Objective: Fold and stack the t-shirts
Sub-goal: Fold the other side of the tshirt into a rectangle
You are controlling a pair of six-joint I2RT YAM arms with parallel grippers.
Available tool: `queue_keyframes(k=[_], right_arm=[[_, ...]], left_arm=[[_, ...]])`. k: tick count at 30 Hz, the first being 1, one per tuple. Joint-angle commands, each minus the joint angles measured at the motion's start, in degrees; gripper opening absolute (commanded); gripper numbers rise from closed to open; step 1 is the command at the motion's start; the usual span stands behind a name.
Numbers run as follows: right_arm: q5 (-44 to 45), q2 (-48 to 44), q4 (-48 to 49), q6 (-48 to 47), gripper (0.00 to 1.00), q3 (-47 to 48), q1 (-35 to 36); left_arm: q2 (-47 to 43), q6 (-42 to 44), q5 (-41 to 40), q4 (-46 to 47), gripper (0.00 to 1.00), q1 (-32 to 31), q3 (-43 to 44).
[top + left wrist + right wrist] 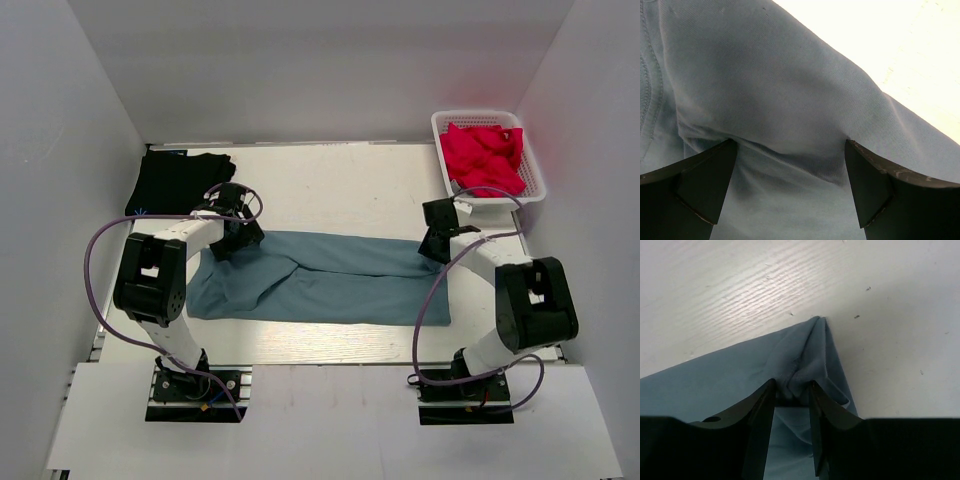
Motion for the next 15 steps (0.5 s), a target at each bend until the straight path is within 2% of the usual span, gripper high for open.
queue_keyframes(k=[1, 4, 7, 11, 14, 15], right_arm=[[3.62, 2.62, -2.33, 2.13, 0.38, 2.58, -1.18], [7.92, 2.01, -4.8, 5.83, 0.38, 2.76, -3.12], [9.25, 1.39, -5.07, 6.29, 0.31, 2.06, -5.75], [10.66, 1.04, -7.17, 7.17, 0.34, 2.14, -8.74], [5.51, -1.68, -5.44, 4.81, 0.35, 2.24, -9.1], [3.91, -2.55, -4.38, 0.1, 0.38, 1.63, -8.67]], left_arm=[[2.43, 0.15, -1.49, -6.69, 1.0, 0.87, -1.91], [2.96, 0.15, -2.55, -6.69, 1.0, 0.87, -1.91], [2.96, -0.37, -3.6, -7.22, 1.0, 0.87, -1.91], [4.19, -1.25, -4.22, -7.83, 1.0, 0.87, -0.77], [5.24, -1.25, -2.9, -7.83, 1.0, 0.87, 0.63], [5.76, -1.25, -2.9, -7.83, 1.0, 0.87, 1.16]])
